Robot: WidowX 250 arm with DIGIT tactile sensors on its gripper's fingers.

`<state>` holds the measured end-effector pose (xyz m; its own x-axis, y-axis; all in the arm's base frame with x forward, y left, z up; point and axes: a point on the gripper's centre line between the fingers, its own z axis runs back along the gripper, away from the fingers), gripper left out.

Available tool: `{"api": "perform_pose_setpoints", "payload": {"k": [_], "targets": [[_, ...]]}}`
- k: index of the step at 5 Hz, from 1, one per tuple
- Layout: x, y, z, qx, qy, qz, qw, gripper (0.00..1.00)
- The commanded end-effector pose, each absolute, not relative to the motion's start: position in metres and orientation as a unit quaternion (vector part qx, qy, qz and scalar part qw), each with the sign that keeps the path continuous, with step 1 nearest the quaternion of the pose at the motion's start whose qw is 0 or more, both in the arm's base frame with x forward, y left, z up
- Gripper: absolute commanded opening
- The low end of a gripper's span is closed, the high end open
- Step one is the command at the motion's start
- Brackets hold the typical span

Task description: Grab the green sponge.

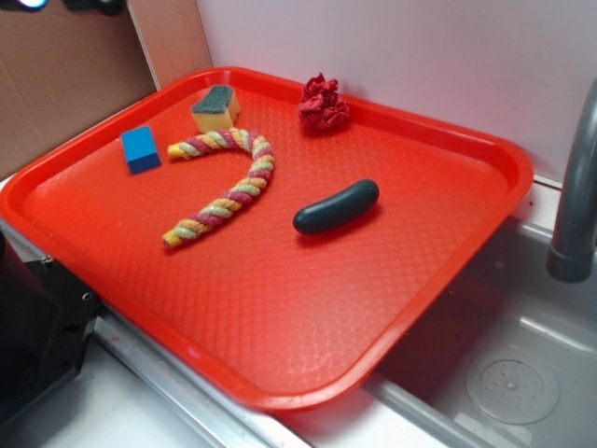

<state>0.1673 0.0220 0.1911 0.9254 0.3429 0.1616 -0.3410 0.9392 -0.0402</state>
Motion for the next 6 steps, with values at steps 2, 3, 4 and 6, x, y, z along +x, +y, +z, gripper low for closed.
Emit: {"api": "perform_pose_setpoints", "payload": {"k": [2,3,4,6], "targets": [[0.252,0.096,0.13,0.057,-0.141,0.302,0.941,1.0],[0.269,0.108,0.106,0.049,-0.144,0.299,0.942,1.0],[0.284,0.122,0.079,0.064,-0.143,0.309,0.938,1.0],[0.296,0.13,0.049,0.059,-0.124,0.299,0.944,1.0]]}}
